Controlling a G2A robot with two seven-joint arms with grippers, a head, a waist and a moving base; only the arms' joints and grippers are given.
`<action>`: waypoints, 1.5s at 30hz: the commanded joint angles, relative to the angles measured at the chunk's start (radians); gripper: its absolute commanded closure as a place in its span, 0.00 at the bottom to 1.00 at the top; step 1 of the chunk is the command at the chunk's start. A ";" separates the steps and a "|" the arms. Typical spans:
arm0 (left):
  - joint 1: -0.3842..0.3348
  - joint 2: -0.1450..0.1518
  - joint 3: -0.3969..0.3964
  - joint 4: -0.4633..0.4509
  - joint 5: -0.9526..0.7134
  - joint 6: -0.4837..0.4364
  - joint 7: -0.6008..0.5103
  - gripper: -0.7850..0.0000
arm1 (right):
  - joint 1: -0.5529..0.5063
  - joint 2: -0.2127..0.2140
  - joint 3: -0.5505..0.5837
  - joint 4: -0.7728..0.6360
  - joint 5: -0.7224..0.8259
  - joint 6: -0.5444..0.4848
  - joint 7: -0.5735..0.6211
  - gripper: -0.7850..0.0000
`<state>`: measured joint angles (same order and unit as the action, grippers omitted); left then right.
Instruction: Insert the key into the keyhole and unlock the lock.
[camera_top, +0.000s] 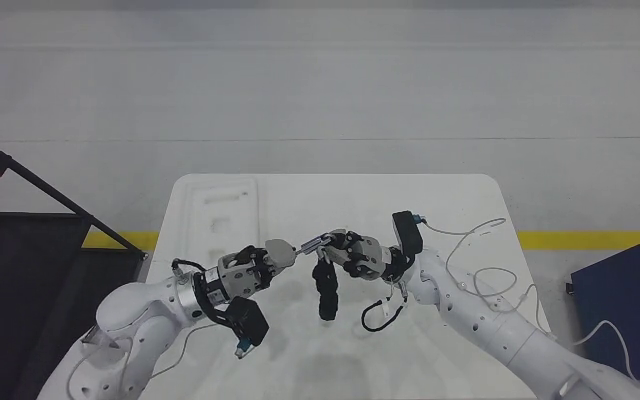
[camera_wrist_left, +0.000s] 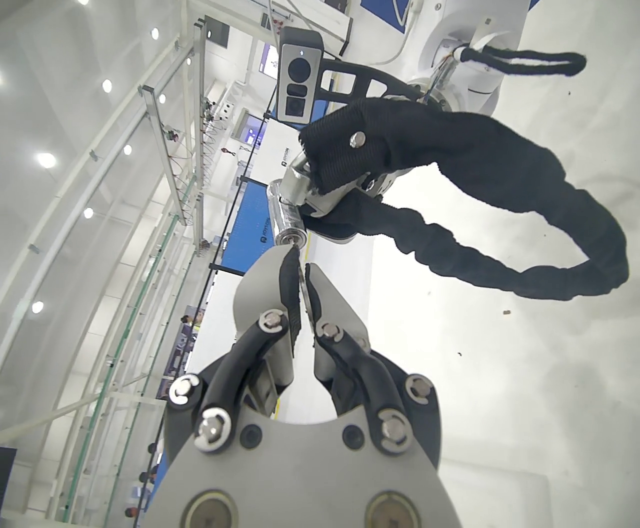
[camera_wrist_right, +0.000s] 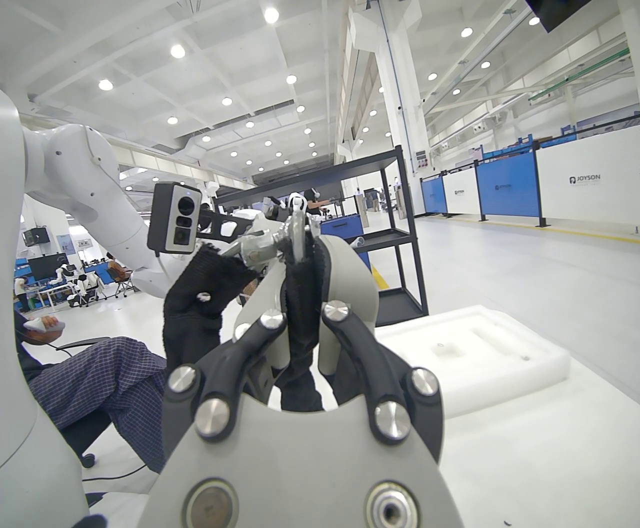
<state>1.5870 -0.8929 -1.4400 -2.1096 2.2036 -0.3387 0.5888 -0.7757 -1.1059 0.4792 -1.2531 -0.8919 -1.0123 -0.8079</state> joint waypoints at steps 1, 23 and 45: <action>-0.006 0.000 0.004 -0.002 0.039 0.043 0.021 1.00 | 0.000 0.000 0.000 0.000 0.000 0.000 0.000 1.00; -0.070 -0.008 0.063 0.048 0.381 0.310 0.024 1.00 | 0.000 0.000 0.000 0.000 0.000 0.000 0.000 1.00; -0.105 -0.018 0.102 0.060 0.447 0.320 0.017 1.00 | 0.000 0.000 0.000 0.000 0.000 0.000 0.000 1.00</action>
<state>1.4852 -0.9102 -1.3371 -2.0536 2.6691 -0.0133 0.6020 -0.7757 -1.1060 0.4792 -1.2531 -0.8920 -1.0122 -0.8078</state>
